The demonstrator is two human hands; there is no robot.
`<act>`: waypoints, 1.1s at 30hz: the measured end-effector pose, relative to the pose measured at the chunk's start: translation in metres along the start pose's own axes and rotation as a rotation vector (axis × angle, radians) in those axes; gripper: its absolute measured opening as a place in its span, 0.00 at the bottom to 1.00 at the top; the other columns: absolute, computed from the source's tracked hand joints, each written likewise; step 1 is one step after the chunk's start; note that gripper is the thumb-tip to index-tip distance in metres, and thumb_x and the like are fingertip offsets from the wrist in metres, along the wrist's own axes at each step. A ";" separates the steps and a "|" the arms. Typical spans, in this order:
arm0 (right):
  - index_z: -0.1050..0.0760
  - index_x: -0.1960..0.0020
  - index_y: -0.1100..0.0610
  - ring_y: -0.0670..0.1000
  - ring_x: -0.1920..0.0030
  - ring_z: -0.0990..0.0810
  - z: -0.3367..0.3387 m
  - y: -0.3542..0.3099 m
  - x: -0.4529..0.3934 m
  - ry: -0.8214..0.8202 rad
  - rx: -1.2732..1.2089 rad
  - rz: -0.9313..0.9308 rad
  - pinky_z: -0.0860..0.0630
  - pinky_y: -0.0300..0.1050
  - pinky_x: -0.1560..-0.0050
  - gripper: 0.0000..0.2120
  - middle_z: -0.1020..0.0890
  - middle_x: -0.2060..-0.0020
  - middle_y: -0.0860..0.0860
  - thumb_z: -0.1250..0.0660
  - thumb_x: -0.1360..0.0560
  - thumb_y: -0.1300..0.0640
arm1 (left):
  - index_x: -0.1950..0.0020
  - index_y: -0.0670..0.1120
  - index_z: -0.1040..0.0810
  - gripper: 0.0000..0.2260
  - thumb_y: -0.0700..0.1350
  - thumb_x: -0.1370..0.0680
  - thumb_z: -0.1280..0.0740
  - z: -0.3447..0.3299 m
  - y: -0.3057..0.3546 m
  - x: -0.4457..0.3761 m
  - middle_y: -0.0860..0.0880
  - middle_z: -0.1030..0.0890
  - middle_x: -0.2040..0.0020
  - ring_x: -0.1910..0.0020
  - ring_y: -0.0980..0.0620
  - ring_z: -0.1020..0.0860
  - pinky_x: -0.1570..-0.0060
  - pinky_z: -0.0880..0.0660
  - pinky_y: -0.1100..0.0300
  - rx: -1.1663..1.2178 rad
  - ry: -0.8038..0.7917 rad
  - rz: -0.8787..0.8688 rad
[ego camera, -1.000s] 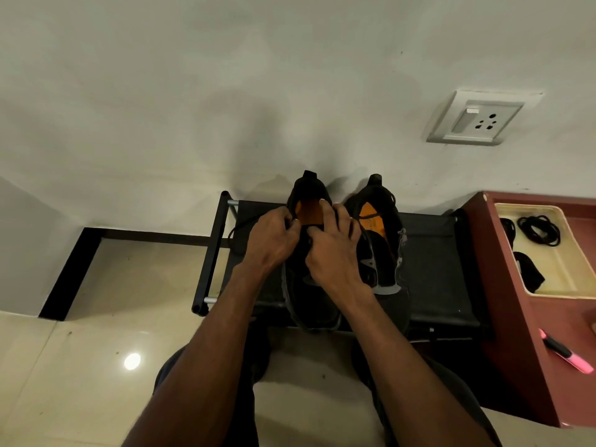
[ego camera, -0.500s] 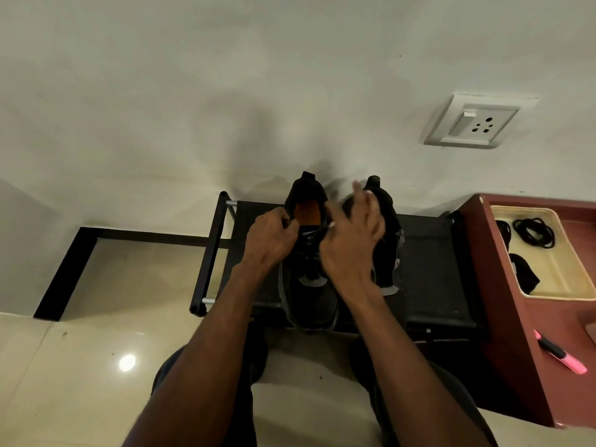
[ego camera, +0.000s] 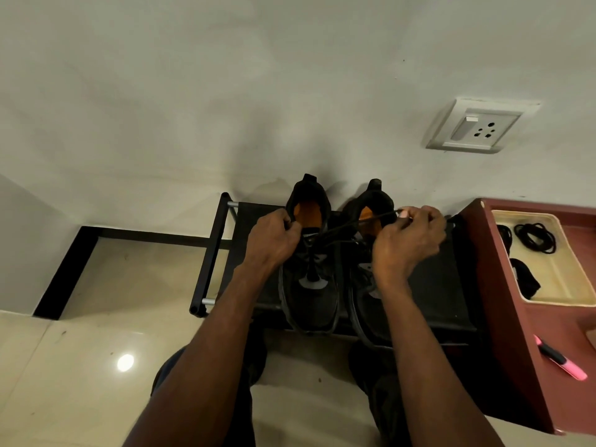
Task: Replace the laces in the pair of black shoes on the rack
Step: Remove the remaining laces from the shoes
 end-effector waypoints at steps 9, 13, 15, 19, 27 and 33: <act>0.19 0.45 0.57 0.59 0.22 0.53 -0.069 -0.049 0.104 -0.704 0.271 0.698 0.46 0.67 0.28 0.16 0.44 0.20 0.58 0.30 0.33 0.65 | 0.55 0.43 0.25 0.08 0.46 0.20 0.35 0.000 -0.001 -0.002 0.49 0.25 0.64 0.67 0.53 0.28 0.67 0.34 0.59 -0.004 -0.003 0.008; 0.20 0.54 0.58 0.60 0.23 0.48 -0.068 -0.045 0.097 -0.640 0.275 0.682 0.46 0.63 0.28 0.06 0.40 0.22 0.59 0.30 0.31 0.64 | 0.57 0.44 0.26 0.08 0.46 0.20 0.35 0.001 0.000 -0.003 0.50 0.25 0.65 0.68 0.53 0.29 0.68 0.36 0.59 -0.016 0.013 0.006; 0.21 0.57 0.58 0.60 0.24 0.45 -0.062 -0.045 0.084 -0.561 0.237 0.632 0.46 0.61 0.29 0.04 0.36 0.24 0.59 0.33 0.27 0.65 | 0.57 0.44 0.26 0.08 0.46 0.20 0.35 0.000 0.001 -0.002 0.50 0.26 0.64 0.67 0.53 0.29 0.68 0.34 0.59 -0.017 0.012 0.003; 0.21 0.50 0.63 0.61 0.33 0.29 -0.026 -0.034 0.037 -0.222 -0.029 0.299 0.31 0.61 0.33 0.08 0.25 0.35 0.59 0.38 0.25 0.68 | 0.58 0.44 0.27 0.08 0.45 0.20 0.36 0.000 0.003 0.000 0.50 0.26 0.64 0.68 0.54 0.29 0.68 0.35 0.60 -0.026 0.005 -0.001; 0.24 0.37 0.61 0.59 0.38 0.27 -0.025 -0.032 0.032 -0.336 0.058 0.308 0.31 0.56 0.36 0.16 0.23 0.40 0.59 0.31 0.24 0.63 | 0.59 0.46 0.29 0.11 0.49 0.20 0.35 -0.001 0.003 0.003 0.50 0.26 0.65 0.67 0.53 0.29 0.68 0.36 0.60 -0.023 0.024 0.009; 0.32 0.30 0.56 0.55 0.40 0.25 -0.063 -0.041 0.069 -0.630 0.283 0.408 0.43 0.54 0.40 0.21 0.19 0.45 0.53 0.35 0.21 0.51 | 0.58 0.46 0.27 0.12 0.54 0.22 0.31 -0.003 0.002 0.005 0.51 0.25 0.65 0.68 0.54 0.28 0.67 0.32 0.60 -0.043 0.019 0.006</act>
Point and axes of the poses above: each hand's wrist, its own x-axis away from the middle knuckle, its own z-axis out of the back of the hand, y = z × x, the point moved 7 cm from there along -x, towards the middle knuckle
